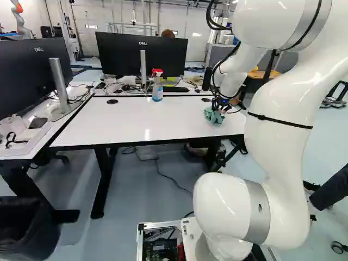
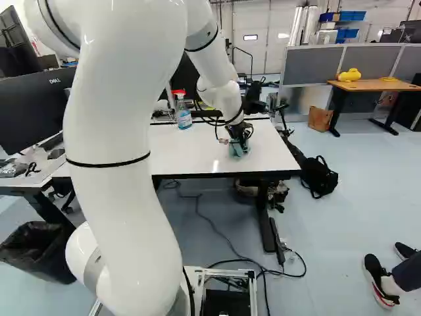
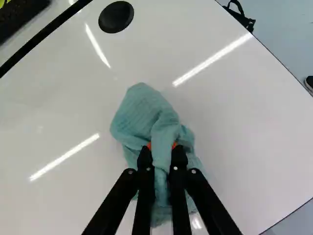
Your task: Clean the table with the green towel
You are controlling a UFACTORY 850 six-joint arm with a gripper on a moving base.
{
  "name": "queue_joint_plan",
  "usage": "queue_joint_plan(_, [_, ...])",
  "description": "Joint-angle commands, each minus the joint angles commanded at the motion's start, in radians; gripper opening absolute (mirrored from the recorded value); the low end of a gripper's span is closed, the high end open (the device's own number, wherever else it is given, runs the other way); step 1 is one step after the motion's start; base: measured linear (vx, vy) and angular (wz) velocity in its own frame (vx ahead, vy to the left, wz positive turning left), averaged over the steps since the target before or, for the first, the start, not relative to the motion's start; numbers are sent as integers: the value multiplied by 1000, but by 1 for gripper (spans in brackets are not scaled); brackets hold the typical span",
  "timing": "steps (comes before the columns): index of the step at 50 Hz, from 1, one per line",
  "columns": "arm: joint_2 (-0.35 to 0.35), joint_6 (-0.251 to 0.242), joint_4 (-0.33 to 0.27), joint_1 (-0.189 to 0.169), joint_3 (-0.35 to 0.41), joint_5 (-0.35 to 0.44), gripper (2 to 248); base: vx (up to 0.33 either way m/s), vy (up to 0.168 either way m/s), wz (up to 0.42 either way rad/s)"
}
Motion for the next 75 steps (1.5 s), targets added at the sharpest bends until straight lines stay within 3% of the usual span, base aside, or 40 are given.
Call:
queue_joint_plan(18, [28,0,0,52,35,0,37,0,0,0])
queue_joint_plan(44, [129,0,0,98,155,0,37,0,0,0])
queue_joint_plan(61, [205,0,0,90,243,0,37,0,0,0])
queue_joint_plan(75, [257,0,0,57,300,0,37,0,0,0])
